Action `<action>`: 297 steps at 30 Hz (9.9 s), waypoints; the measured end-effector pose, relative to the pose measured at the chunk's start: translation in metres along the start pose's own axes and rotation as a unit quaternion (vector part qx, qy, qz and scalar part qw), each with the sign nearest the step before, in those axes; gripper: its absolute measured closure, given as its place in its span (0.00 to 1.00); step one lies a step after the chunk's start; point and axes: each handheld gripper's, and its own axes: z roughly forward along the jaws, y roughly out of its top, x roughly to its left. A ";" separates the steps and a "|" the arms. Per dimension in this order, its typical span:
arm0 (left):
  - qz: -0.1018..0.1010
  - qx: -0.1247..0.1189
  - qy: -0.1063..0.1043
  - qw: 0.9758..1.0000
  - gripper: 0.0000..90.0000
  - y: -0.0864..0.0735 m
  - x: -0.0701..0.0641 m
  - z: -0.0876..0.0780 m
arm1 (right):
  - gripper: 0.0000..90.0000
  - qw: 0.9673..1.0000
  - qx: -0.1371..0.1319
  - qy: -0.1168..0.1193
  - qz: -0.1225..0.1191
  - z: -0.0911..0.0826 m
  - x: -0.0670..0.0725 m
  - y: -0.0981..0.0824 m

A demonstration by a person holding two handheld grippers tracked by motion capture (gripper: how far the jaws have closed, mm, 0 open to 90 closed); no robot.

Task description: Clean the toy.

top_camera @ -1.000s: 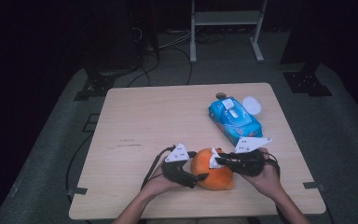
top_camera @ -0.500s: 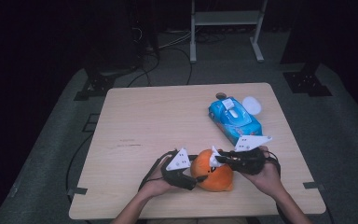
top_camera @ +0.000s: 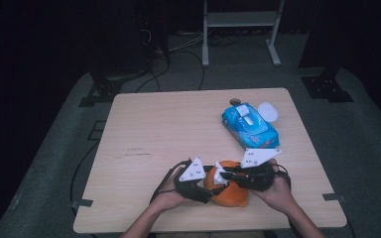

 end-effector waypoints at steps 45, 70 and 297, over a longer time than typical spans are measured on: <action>0.025 -0.001 -0.024 0.999 0.33 0.002 -0.005 0.000 | 0.89 1.000 0.016 -0.004 -0.014 0.001 0.004 0.005; 0.041 0.001 -0.034 0.999 0.34 -0.001 -0.007 0.000 | 0.89 1.000 0.011 -0.001 0.004 -0.001 -0.003 -0.001; -0.062 0.005 -0.024 0.998 0.13 -0.016 0.028 -0.012 | 0.89 0.999 0.005 -0.018 0.049 -0.015 -0.030 -0.027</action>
